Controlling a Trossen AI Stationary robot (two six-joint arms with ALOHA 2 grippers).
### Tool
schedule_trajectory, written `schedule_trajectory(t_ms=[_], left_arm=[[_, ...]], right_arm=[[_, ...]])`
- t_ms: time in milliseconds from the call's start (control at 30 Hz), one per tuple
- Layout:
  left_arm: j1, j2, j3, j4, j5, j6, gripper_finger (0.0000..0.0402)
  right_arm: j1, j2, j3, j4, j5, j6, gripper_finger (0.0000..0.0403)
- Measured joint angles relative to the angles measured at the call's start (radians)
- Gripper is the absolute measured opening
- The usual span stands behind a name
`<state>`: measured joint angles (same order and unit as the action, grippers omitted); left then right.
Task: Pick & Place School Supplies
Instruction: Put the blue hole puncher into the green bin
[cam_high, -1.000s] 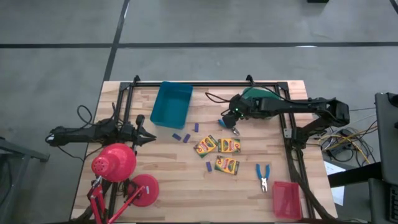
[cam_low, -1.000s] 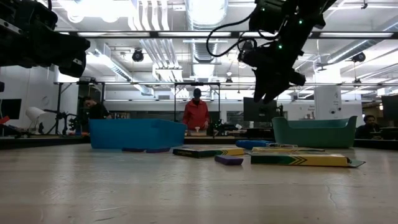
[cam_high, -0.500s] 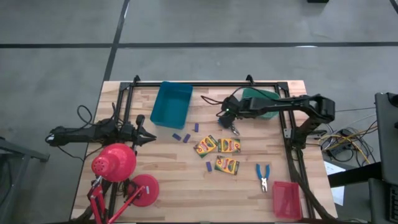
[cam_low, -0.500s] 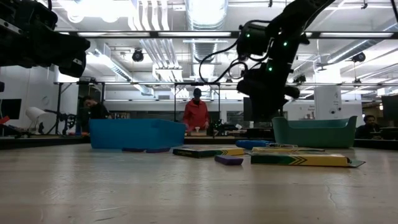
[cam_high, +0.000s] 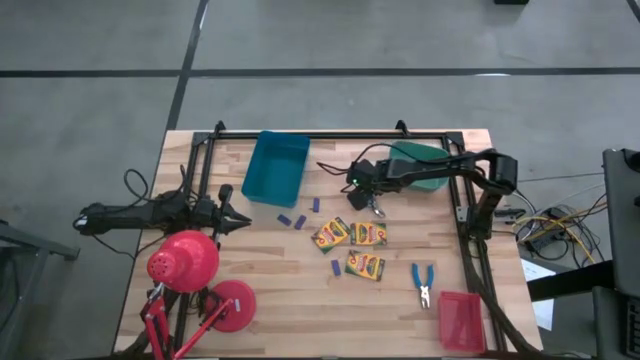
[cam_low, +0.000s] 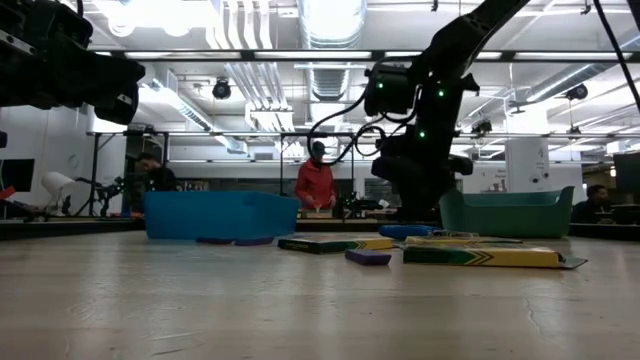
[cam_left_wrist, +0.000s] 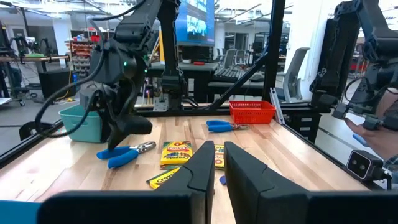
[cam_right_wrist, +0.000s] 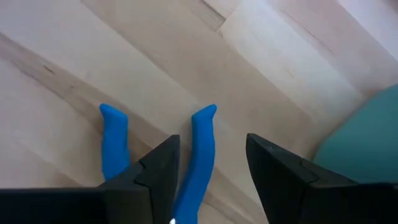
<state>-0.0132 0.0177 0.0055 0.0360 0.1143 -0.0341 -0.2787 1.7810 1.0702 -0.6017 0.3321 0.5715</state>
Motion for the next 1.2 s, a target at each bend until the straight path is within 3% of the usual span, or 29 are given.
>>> schedule_trajectory(t_ms=[500,1200], left_arm=[[-0.001,0.0,0.0,0.0,0.0,0.0,0.0042],[-0.001,0.0,0.0,0.0,0.0,0.0,0.0042]], right_arm=[[-0.001,0.015,-0.045,0.01,-0.082,0.012,0.0159],[-0.005,0.04,-0.07,0.047,-0.098,0.063,0.0063]])
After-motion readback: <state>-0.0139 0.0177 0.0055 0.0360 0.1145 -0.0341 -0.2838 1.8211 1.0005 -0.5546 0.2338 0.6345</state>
